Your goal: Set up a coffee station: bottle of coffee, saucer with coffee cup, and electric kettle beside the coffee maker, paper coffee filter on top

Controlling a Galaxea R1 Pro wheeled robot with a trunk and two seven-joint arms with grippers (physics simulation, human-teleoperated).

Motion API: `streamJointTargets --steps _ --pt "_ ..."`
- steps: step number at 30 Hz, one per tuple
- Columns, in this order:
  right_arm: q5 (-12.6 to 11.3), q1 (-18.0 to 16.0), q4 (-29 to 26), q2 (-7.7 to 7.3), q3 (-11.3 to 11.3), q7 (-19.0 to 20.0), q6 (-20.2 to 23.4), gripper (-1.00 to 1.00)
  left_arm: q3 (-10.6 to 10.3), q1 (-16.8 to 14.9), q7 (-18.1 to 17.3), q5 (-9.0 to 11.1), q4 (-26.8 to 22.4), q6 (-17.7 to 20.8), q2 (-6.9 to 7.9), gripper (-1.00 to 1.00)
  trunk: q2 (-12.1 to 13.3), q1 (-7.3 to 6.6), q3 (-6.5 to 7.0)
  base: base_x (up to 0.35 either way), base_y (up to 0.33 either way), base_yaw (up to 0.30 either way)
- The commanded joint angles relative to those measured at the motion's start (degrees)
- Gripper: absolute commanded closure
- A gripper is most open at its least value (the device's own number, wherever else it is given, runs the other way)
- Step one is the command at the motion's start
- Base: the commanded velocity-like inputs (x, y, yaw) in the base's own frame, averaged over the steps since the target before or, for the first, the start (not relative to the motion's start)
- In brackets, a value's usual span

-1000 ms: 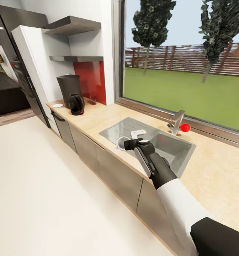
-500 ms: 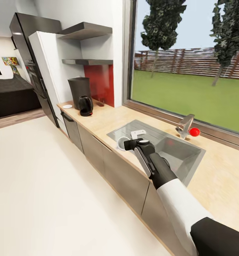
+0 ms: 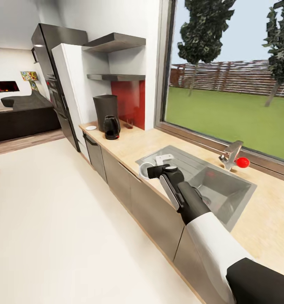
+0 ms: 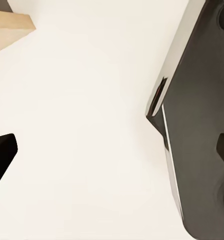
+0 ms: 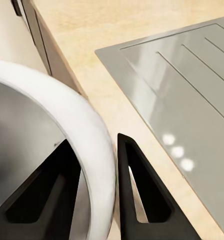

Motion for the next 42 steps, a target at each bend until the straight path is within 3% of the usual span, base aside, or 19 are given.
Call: streamJointTargets --steps 1,42 --pt "-0.62 -0.05 -0.04 0.00 0.09 -0.45 0.18 1.00 0.33 0.00 0.11 -0.59 -0.06 -0.13 -0.04 -1.00 -0.10 0.04 -0.02 0.000 0.000 0.130" --pt "-0.62 -0.04 0.05 0.00 0.10 -0.38 0.18 1.00 0.27 0.00 0.11 -0.50 -0.06 -0.10 -0.05 -1.00 -0.10 0.04 3.41 0.000 0.000 0.117"
